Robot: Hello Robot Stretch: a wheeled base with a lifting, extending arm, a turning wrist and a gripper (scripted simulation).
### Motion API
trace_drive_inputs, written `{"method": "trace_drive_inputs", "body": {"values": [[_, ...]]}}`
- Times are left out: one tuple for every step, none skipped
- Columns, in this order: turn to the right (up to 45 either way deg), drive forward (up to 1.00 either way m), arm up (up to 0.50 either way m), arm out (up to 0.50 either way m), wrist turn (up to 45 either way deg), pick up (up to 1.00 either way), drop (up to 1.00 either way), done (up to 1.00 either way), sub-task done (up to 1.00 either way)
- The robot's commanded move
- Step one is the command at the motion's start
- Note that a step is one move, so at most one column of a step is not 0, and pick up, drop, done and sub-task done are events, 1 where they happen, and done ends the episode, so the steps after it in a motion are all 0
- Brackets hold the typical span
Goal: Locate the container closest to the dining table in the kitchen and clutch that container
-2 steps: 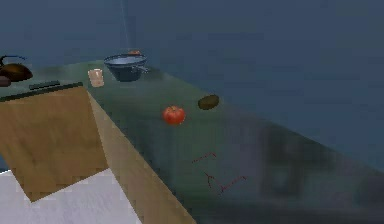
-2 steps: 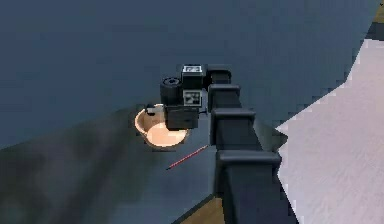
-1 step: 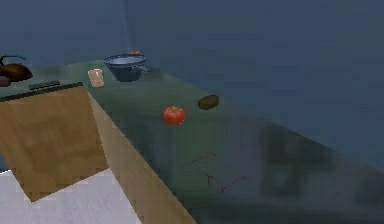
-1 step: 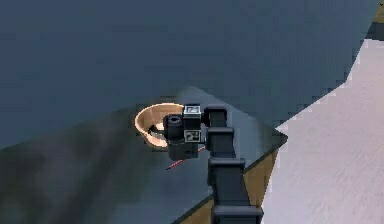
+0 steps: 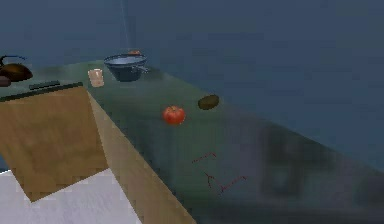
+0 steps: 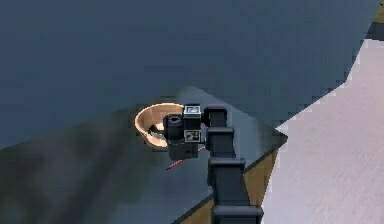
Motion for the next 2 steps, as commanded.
{"method": "trace_drive_inputs", "body": {"values": [[0.0, 0.0, 0.08, 0.0, 0.0, 0.0, 0.0, 0.0, 0.0], [0.0, 0.0, 0.0, 0.0, 0.0, 0.0, 0.0, 1.0, 0.0]]}}
